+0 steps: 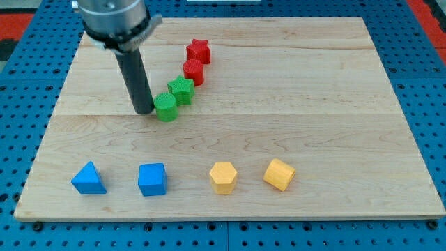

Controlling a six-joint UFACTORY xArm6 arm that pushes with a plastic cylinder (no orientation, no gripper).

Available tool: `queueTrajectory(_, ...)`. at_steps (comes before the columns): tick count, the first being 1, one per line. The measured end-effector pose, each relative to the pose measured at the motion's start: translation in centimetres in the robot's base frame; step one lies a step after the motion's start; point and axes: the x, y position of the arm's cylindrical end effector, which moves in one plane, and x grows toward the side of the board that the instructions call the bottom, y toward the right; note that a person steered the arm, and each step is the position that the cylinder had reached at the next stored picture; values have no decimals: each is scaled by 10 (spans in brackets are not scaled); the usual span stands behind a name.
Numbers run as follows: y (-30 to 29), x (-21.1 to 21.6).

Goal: Adjust the green star in between the red circle and the green circle

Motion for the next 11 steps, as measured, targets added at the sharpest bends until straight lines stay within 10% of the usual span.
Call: queueTrajectory(11,20,-54)
